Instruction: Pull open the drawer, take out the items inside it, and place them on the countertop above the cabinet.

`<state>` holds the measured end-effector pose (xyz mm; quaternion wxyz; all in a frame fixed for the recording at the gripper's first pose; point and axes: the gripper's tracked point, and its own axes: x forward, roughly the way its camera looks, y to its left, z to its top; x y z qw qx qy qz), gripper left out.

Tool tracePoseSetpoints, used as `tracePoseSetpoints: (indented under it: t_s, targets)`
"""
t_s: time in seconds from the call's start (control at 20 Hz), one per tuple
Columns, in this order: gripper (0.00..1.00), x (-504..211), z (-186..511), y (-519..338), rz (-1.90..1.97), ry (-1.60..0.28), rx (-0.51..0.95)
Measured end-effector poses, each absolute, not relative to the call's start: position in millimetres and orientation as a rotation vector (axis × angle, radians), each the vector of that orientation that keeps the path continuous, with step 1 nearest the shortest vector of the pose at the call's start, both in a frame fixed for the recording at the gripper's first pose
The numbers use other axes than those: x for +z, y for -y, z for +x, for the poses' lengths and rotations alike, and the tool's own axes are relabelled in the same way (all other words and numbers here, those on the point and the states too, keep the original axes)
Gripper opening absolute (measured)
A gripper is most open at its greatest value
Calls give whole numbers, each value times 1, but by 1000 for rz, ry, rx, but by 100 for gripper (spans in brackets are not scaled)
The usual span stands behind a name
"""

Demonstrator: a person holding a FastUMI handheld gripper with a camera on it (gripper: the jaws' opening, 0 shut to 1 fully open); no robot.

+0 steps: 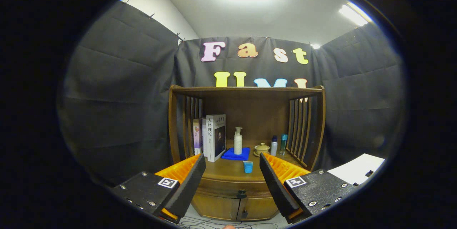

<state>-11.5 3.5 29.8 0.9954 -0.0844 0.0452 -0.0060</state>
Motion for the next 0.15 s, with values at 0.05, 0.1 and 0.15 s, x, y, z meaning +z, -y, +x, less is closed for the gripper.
tracePoseSetpoints:
  t_s: [0.05, 0.1, 0.15]
  targets:
    - [94, 27, -10, -8, -169, -93, -1]
    - [94, 24, -9, -13, -166, -98, 13]
    - [94, 21, -8, -17, -162, -104, 27]
